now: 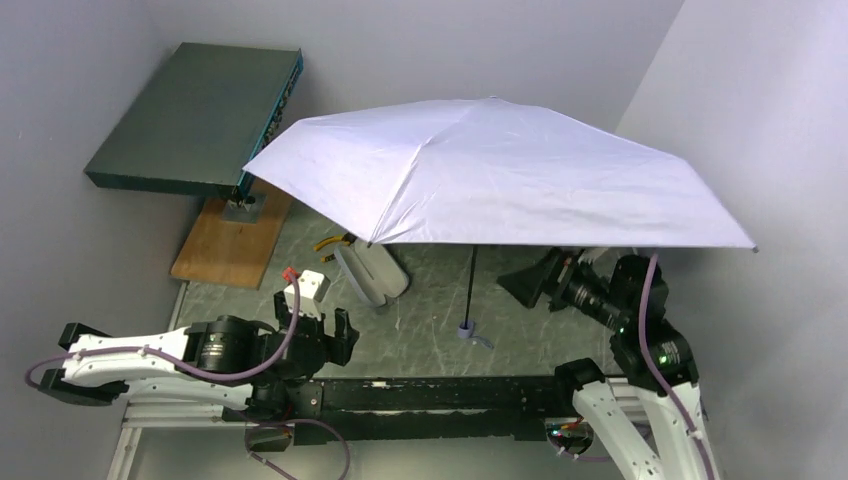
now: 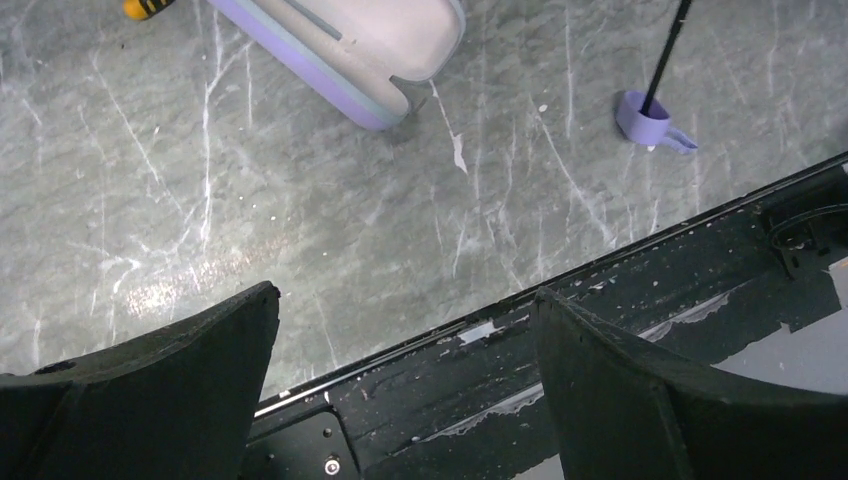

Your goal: Open the umbrella

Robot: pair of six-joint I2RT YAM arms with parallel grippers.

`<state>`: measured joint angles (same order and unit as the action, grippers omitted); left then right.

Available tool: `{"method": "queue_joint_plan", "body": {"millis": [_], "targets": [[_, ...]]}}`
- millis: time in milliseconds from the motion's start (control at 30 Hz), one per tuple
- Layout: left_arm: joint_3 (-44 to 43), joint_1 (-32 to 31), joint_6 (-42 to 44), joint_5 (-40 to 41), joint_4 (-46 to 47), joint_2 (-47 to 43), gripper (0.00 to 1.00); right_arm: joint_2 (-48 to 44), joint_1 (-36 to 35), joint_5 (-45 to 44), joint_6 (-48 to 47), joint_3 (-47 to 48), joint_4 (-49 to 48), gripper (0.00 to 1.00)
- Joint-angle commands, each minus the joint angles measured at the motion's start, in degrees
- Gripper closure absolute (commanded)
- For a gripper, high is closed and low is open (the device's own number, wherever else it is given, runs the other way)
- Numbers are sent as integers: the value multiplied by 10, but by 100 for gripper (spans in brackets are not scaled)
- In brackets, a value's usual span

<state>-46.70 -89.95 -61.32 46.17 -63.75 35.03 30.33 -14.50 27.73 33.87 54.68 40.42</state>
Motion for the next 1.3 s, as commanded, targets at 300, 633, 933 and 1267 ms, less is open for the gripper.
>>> {"method": "queue_joint_plan", "body": {"millis": [300, 633, 933, 1267], "targets": [[51, -6, -70, -30, -45, -6, 3, -177, 0, -111, 95, -161, 89, 0], [114, -6, -59, -2, -9, -124, 4, -330, 1, -297, 194, -295, 102, 0], [108, -6, -69, 10, -22, -83, 4, -327, 1, -302, 187, -298, 83, 0], [86, -6, -81, 14, -46, -4, 1, -324, 1, -306, 189, -296, 87, 0]]}}
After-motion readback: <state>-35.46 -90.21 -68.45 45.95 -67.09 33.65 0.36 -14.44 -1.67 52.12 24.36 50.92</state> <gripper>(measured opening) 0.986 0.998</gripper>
